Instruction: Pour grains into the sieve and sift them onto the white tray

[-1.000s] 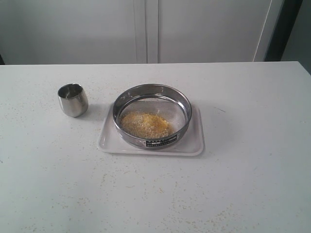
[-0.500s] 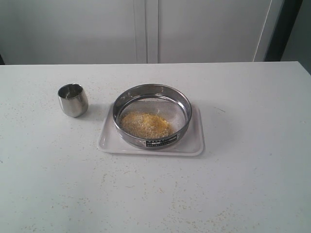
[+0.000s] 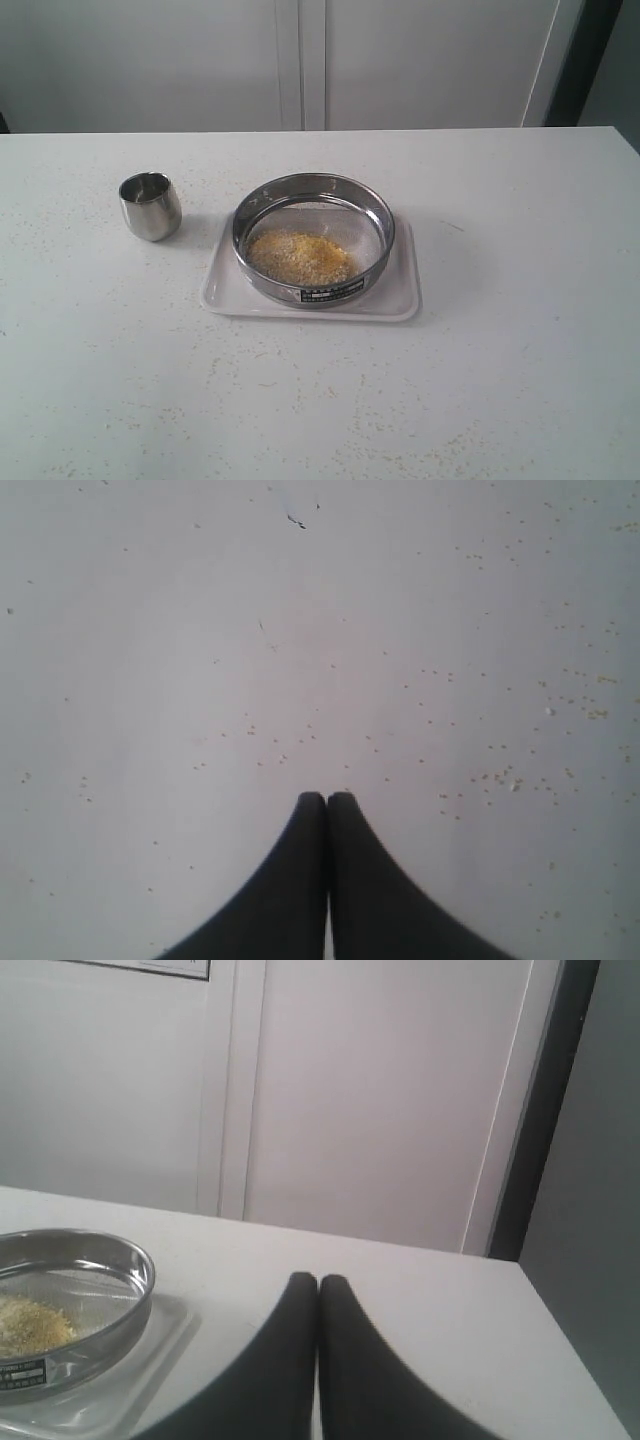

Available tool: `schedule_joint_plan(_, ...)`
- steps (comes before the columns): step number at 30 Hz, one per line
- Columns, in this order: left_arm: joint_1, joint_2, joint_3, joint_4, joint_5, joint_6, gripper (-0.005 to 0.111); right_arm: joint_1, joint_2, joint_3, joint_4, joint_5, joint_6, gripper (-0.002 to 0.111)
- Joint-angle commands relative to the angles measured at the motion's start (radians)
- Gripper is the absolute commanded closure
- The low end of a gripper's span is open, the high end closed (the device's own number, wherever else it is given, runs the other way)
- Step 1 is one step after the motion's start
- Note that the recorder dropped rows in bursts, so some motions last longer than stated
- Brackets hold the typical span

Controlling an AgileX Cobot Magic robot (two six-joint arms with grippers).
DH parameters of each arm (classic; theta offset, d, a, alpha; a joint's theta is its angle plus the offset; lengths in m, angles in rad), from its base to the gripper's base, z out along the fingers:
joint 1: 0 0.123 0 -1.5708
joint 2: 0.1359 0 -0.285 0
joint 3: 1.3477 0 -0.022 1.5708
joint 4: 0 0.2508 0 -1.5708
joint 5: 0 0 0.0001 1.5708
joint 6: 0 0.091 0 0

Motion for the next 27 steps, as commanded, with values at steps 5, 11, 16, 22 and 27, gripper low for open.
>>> schedule_joint_plan(5,0.003,-0.007,0.008,-0.005,0.01,-0.001,0.107,-0.004,0.235,-0.141,0.004,0.074,0.045,0.108)
schedule_joint_plan(11,0.003,-0.007,0.008,-0.005,0.01,-0.001,0.107,-0.004,0.409,-0.241,0.004,0.174,0.09,0.108)
schedule_joint_plan(16,0.003,-0.007,0.008,-0.005,0.01,-0.001,0.107,-0.004,0.533,-0.316,0.004,0.222,0.09,0.108)
schedule_joint_plan(22,0.003,-0.007,0.008,-0.005,0.01,-0.001,0.107,-0.004,0.613,-0.345,0.004,0.196,0.082,0.108)
schedule_joint_plan(27,0.003,-0.007,0.008,-0.005,0.008,-0.001,0.107,-0.004,0.61,-0.343,0.004,0.189,0.082,0.108)
